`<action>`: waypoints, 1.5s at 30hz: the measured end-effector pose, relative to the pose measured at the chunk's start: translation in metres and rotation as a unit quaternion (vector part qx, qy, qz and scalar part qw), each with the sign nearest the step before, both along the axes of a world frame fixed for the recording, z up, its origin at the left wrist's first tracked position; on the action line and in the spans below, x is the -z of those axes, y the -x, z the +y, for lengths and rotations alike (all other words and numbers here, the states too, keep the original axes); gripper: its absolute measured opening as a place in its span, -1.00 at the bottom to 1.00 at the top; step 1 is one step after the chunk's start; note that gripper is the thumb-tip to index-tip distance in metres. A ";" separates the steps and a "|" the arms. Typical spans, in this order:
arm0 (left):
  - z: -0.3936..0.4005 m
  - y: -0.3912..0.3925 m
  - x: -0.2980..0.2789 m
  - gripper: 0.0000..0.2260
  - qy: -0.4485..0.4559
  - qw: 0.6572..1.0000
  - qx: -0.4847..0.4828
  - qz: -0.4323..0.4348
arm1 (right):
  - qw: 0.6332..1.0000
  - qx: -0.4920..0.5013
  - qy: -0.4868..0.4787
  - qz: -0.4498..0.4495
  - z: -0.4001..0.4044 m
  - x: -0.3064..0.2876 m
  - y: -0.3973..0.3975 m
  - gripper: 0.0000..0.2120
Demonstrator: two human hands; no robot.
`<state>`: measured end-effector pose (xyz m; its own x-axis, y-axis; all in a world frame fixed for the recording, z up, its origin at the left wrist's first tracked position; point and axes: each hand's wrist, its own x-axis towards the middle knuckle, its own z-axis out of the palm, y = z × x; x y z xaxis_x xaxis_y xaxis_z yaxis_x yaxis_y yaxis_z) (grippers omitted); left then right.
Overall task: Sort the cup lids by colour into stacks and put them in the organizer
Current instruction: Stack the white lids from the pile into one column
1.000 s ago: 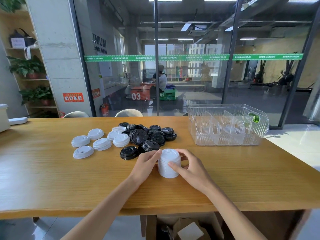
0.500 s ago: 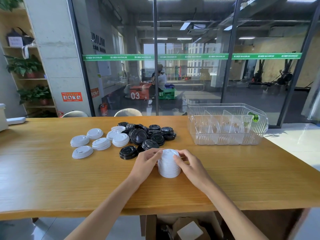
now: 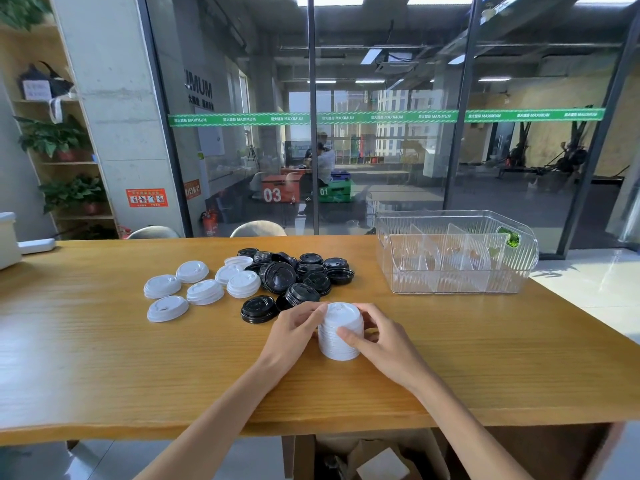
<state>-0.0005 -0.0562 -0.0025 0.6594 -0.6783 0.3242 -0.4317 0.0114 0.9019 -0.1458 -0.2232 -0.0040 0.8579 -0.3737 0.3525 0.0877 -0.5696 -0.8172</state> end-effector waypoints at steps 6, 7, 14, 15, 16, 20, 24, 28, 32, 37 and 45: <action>0.004 -0.005 -0.003 -0.73 0.027 0.998 -0.004 0.058 | 1.000 0.010 -0.002 0.003 -0.002 0.002 -0.002 -0.43; 0.008 -0.008 -0.006 -0.73 0.032 0.998 -0.015 0.060 | 1.000 0.008 -0.004 0.002 -0.002 0.002 -0.002 -0.41; 0.079 -0.073 -0.017 -0.79 0.005 0.985 -0.163 -0.057 | 1.000 -0.006 -0.008 0.009 -0.003 0.001 -0.002 -0.43; 0.090 -0.083 -0.017 -0.80 -0.006 0.979 -0.192 -0.073 | 1.000 -0.007 -0.010 0.010 -0.003 0.002 -0.002 -0.44; 0.100 -0.093 -0.017 -0.83 -0.020 0.971 -0.223 -0.088 | 1.000 -0.008 -0.010 0.012 -0.003 0.002 -0.003 -0.44; 0.136 -0.124 -0.017 -0.96 -0.097 0.924 -0.336 -0.152 | 1.000 -0.011 -0.012 0.021 -0.003 0.003 -0.005 -0.44; 0.157 -0.148 -0.014 -0.55 -0.212 0.865 -0.433 -0.138 | 0.999 -0.021 -0.009 0.030 -0.003 0.003 -0.006 -0.40; 0.169 -0.156 -0.016 -0.01 -0.296 0.853 -0.427 -0.049 | 0.999 -0.027 -0.010 0.033 -0.004 0.002 -0.004 -0.37; 0.170 -0.158 -0.020 0.08 -0.313 0.853 -0.417 -0.032 | 0.999 -0.028 -0.008 0.028 -0.005 0.002 -0.003 -0.34; 0.173 -0.161 -0.020 -0.01 -0.303 0.858 -0.414 -0.041 | 0.999 -0.025 -0.008 0.028 -0.008 0.004 -0.004 -0.32; 0.176 -0.148 -0.027 -0.03 -0.220 0.877 -0.424 -0.049 | 0.999 -0.022 -0.002 0.034 -0.007 0.003 -0.004 -0.38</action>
<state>0.1478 0.1196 0.0242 0.9710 -0.0311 0.2371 -0.1922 -0.6911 0.6967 -0.1416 -0.2300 -0.0075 0.8955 -0.3367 0.2910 0.0565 -0.5625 -0.8248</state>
